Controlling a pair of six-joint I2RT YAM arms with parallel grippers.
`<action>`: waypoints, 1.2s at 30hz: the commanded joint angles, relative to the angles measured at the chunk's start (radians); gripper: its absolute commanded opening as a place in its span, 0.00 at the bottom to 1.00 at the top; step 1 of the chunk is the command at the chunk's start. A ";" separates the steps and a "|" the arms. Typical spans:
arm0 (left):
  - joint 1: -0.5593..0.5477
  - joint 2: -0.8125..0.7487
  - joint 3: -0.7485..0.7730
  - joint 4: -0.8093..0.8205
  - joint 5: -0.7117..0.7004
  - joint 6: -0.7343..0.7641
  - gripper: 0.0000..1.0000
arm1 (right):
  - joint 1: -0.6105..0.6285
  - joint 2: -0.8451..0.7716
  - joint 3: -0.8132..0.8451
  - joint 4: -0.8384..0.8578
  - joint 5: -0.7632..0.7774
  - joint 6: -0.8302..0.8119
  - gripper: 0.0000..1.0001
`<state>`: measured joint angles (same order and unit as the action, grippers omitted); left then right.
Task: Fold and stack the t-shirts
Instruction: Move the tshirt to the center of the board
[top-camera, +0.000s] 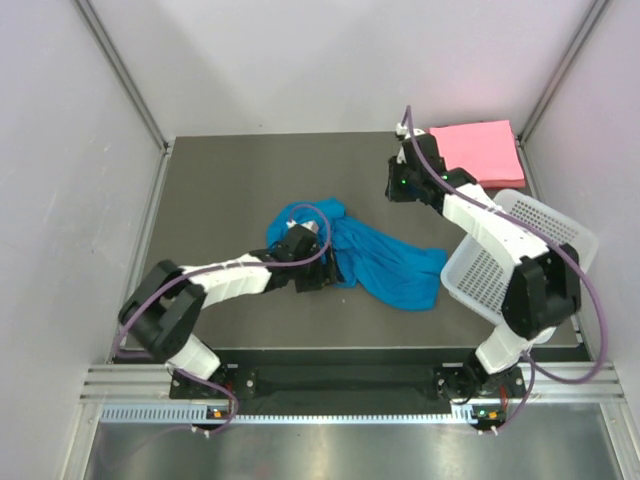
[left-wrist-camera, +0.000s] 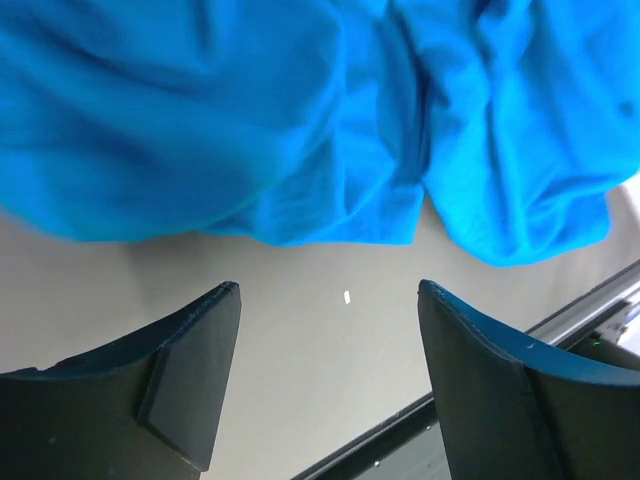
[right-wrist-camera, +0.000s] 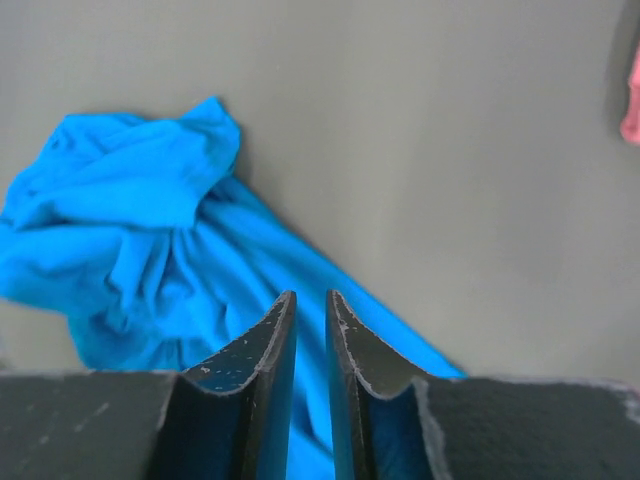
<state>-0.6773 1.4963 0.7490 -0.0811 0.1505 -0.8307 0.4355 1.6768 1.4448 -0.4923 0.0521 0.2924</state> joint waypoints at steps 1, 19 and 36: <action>-0.053 0.115 0.075 0.047 -0.025 -0.077 0.77 | 0.005 -0.161 -0.052 0.058 -0.012 0.030 0.19; 0.183 0.087 0.145 -0.195 -0.235 0.063 0.00 | 0.008 -0.293 -0.164 0.024 -0.026 0.037 0.19; 0.504 -0.162 0.102 -0.353 -0.238 0.231 0.56 | 0.039 -0.170 -0.296 -0.012 -0.138 -0.036 0.35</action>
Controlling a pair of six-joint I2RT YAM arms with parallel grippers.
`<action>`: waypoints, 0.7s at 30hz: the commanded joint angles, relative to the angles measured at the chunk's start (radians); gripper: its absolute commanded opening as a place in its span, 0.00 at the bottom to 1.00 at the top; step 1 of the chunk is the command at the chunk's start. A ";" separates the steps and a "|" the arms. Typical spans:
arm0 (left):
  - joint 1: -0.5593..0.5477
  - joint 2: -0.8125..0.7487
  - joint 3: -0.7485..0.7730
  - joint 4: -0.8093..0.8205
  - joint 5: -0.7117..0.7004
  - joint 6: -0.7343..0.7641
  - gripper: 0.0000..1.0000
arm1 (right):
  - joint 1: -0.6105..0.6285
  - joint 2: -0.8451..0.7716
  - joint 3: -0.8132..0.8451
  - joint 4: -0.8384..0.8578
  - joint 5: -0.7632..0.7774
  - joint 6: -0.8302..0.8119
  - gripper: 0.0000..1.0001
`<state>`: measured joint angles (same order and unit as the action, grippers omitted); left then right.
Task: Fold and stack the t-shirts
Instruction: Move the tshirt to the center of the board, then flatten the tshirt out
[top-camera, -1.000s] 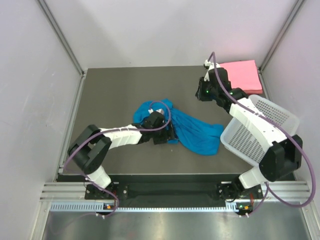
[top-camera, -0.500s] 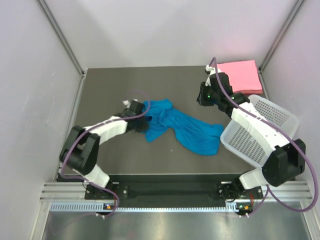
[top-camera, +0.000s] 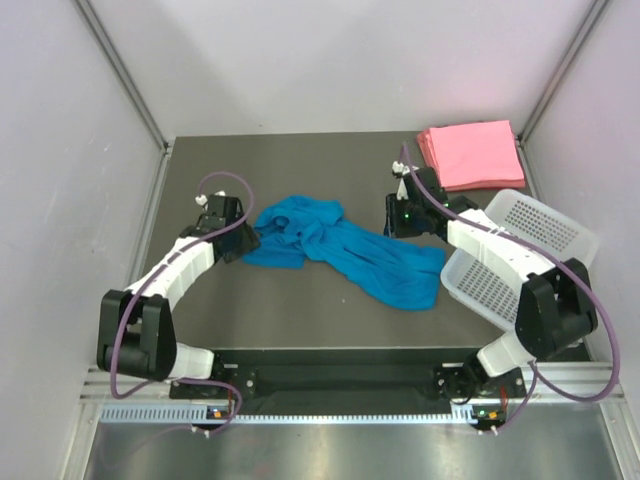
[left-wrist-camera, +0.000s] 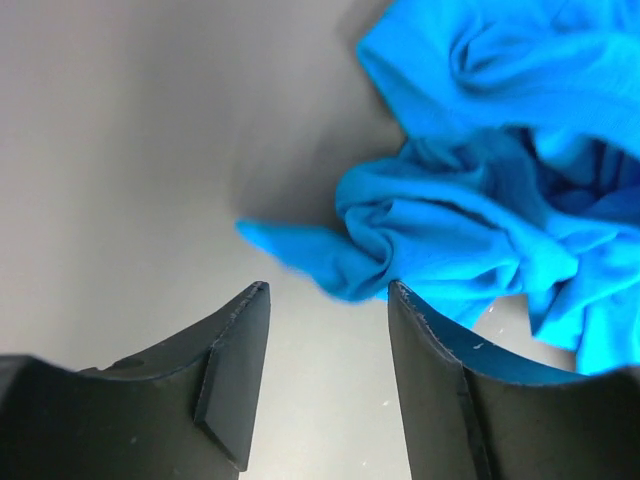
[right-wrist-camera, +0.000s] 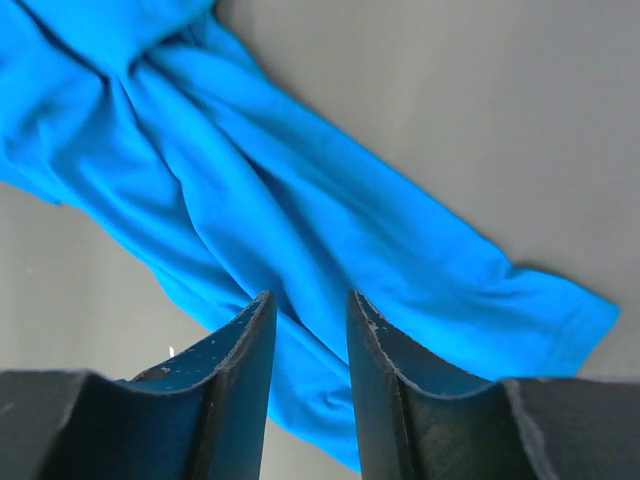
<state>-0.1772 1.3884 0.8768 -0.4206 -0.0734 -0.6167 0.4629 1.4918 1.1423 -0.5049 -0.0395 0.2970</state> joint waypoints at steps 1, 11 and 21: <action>0.005 -0.057 -0.035 0.002 0.019 -0.003 0.56 | 0.013 0.021 0.011 -0.003 -0.052 -0.041 0.35; 0.004 -0.092 -0.082 0.008 0.104 0.018 0.56 | 0.023 0.077 0.051 -0.070 -0.060 -0.099 0.42; -0.014 0.000 0.049 0.119 0.267 0.102 0.60 | 0.026 0.093 0.039 -0.023 -0.048 -0.056 0.42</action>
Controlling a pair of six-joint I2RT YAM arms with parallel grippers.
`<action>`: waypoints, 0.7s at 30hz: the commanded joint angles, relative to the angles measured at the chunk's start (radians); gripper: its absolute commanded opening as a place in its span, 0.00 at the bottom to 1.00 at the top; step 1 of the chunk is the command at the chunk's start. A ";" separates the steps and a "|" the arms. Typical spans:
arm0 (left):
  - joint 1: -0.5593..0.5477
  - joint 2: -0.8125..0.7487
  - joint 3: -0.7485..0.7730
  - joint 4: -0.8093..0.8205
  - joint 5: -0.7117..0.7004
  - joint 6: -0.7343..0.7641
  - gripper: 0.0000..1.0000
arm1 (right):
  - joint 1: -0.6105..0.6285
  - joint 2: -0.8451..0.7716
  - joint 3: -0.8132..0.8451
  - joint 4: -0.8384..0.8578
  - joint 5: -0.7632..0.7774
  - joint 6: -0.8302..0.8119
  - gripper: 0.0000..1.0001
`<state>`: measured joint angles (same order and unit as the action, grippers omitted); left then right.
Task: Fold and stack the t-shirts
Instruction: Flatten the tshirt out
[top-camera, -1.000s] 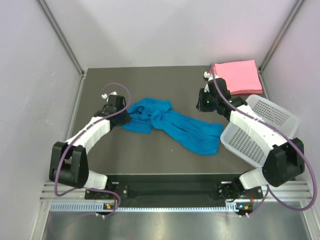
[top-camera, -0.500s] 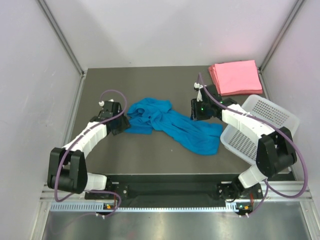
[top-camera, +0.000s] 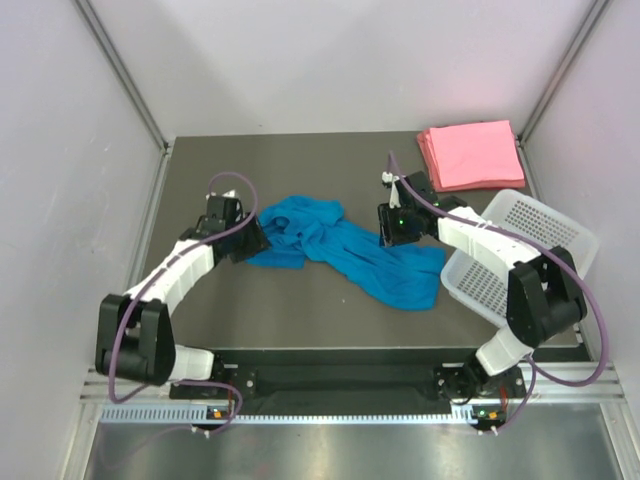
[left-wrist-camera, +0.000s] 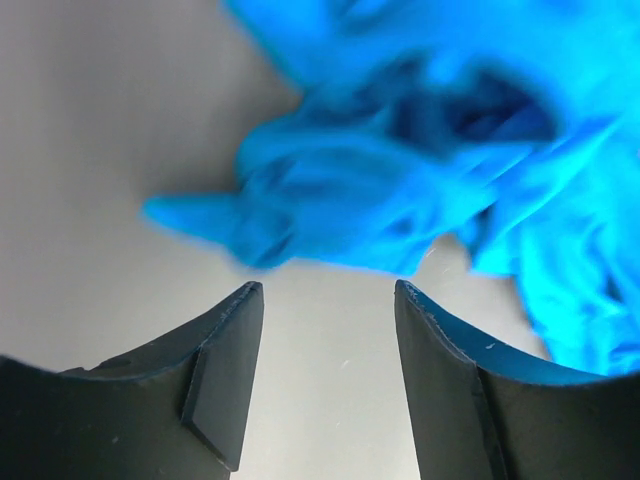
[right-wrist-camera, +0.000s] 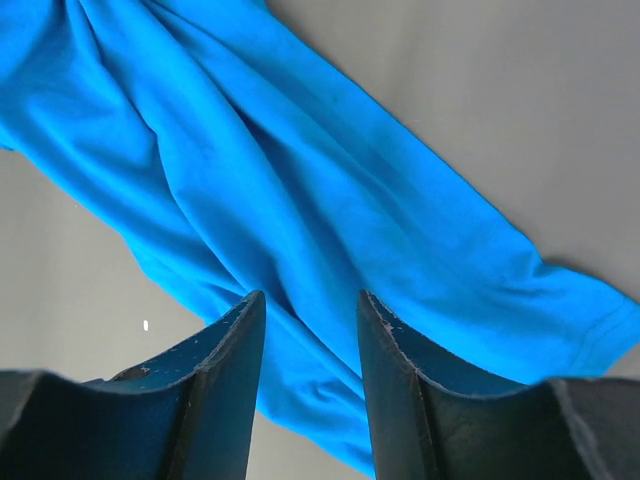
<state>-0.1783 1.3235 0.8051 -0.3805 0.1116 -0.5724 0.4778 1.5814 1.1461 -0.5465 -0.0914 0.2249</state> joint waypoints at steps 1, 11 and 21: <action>-0.016 0.094 0.158 0.030 0.047 0.068 0.60 | 0.013 0.003 0.038 0.042 -0.026 0.022 0.42; -0.015 0.244 0.286 0.006 0.042 0.066 0.61 | 0.062 0.161 0.015 0.621 -0.196 0.448 0.48; -0.010 0.131 0.269 -0.015 0.069 0.062 0.61 | 0.116 0.350 0.139 0.697 -0.140 0.637 0.50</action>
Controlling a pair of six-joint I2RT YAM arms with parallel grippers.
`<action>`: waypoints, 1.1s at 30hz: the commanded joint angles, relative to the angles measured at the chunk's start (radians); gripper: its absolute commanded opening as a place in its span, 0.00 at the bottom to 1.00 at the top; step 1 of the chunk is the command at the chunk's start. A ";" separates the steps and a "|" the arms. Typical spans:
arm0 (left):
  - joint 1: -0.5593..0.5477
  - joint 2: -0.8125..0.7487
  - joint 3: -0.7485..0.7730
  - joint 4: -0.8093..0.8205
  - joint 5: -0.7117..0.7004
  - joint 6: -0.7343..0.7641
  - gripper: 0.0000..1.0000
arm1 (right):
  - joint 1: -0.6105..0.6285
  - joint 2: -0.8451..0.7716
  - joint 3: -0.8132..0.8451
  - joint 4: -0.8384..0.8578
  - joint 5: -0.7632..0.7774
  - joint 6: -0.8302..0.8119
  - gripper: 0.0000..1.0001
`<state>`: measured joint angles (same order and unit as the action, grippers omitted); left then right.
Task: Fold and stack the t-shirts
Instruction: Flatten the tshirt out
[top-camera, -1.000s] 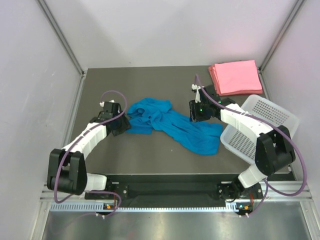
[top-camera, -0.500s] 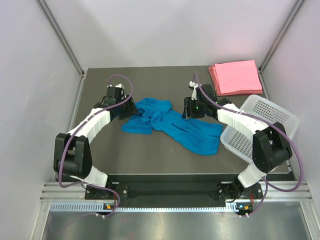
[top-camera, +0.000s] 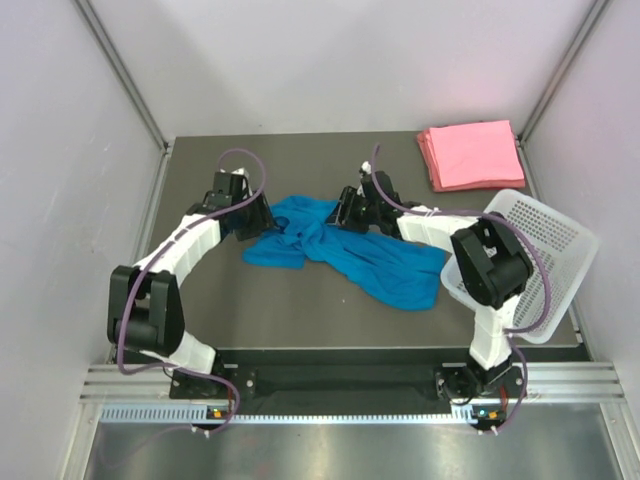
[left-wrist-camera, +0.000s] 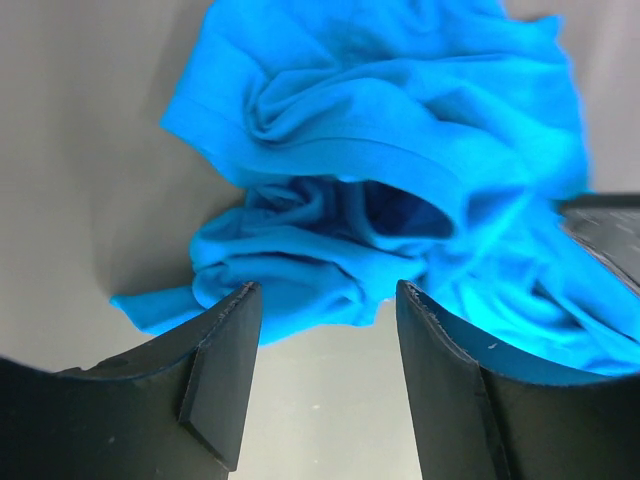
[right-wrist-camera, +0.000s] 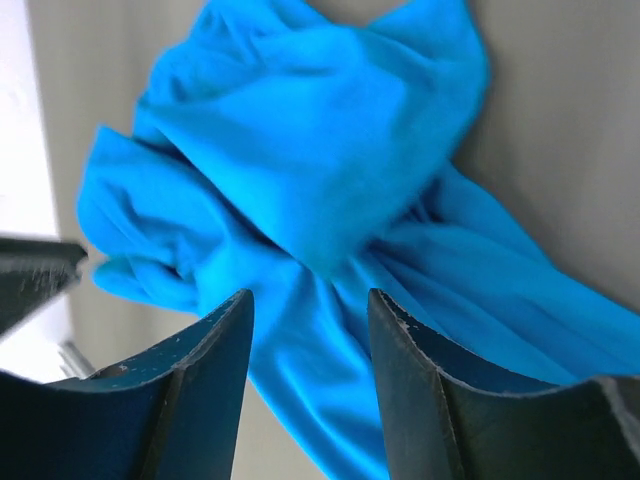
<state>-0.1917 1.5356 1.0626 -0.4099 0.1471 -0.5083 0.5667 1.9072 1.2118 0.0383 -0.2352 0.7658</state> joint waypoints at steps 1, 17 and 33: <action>0.005 -0.098 0.007 0.022 0.039 -0.010 0.61 | 0.030 0.035 0.090 0.118 0.008 0.105 0.50; 0.049 -0.233 -0.052 0.075 0.149 -0.030 0.61 | 0.033 -0.157 0.193 0.270 -0.130 0.141 0.00; 0.124 -0.445 -0.081 -0.119 -0.095 -0.058 0.64 | 0.286 -0.252 0.043 0.118 -0.067 0.063 0.00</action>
<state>-0.1043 1.1427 0.9905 -0.4808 0.1722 -0.5701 0.7547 1.6363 1.2064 0.2115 -0.3347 0.9283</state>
